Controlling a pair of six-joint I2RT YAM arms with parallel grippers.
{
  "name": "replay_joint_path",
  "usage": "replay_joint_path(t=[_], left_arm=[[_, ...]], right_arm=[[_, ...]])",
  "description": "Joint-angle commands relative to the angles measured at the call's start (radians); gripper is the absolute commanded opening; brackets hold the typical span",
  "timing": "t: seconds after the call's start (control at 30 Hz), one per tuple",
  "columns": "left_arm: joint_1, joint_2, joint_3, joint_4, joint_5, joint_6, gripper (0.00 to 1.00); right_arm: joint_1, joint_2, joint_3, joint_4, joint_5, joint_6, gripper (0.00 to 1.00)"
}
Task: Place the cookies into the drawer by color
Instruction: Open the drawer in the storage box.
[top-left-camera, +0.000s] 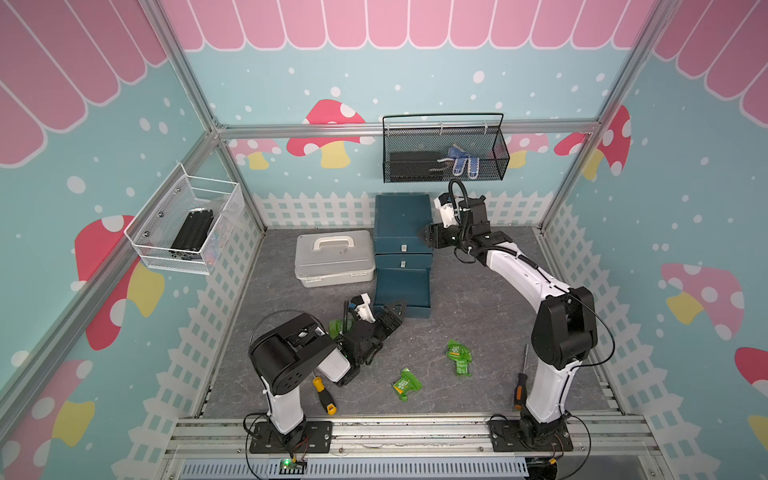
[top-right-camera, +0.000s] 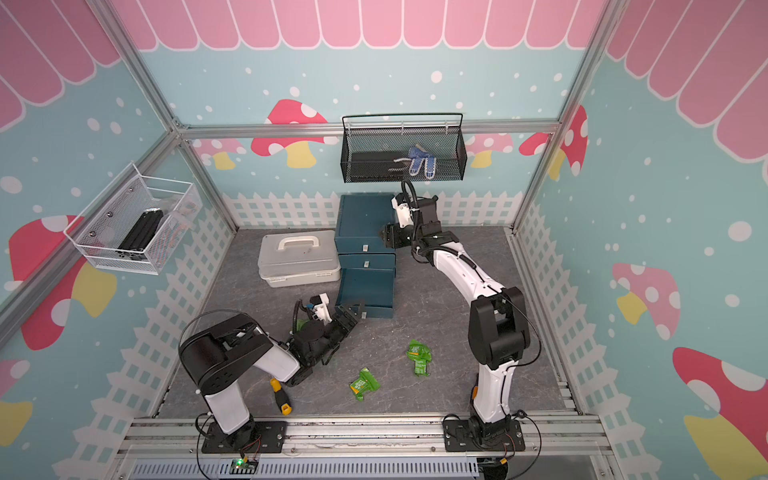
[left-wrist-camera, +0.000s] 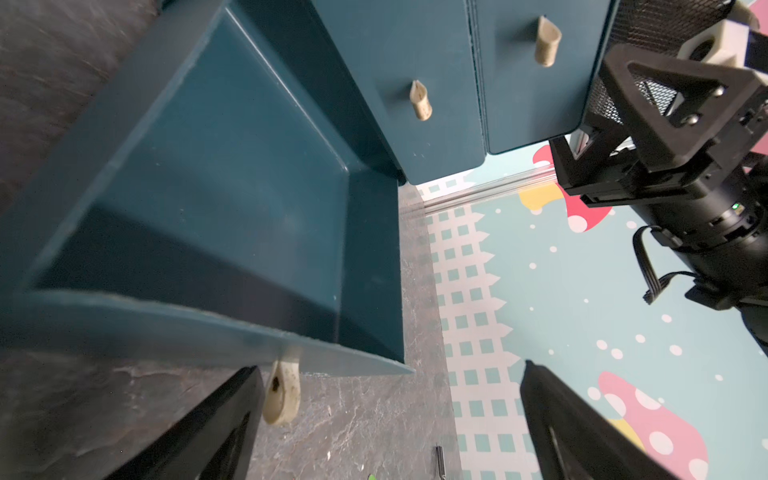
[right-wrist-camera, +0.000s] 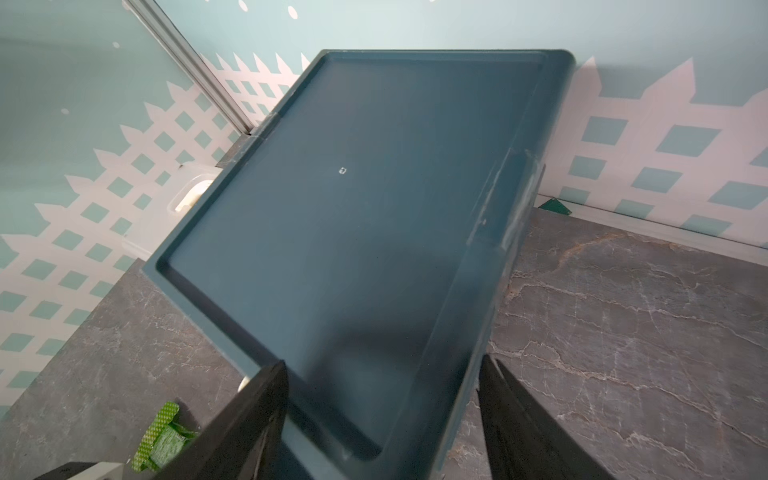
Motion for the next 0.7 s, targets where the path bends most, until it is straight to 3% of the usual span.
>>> replay_joint_path(t=[0.0, 0.17, 0.27, 0.4, 0.67], left_arm=[[0.011, -0.064, -0.025, -0.09, 0.0, 0.044, 0.99], [0.017, -0.151, -0.016, -0.226, 0.015, 0.114, 0.99], [-0.022, -0.274, 0.032, -0.512, -0.068, 0.204, 0.99], [-0.062, -0.385, 0.032, -0.645, -0.162, 0.268, 1.0], [-0.062, -0.556, 0.164, -1.117, -0.209, 0.448, 0.99]], right_arm=[[0.007, -0.078, -0.064, 0.024, -0.006, 0.014, 0.75], [0.007, -0.164, -0.175, 0.058, 0.036, 0.028, 0.76], [0.007, -0.206, -0.217, 0.035, 0.044, 0.025, 0.76], [0.008, -0.279, -0.308, 0.06, 0.06, 0.034, 0.77], [0.036, -0.367, -0.485, 0.11, 0.019, 0.057, 0.75]])
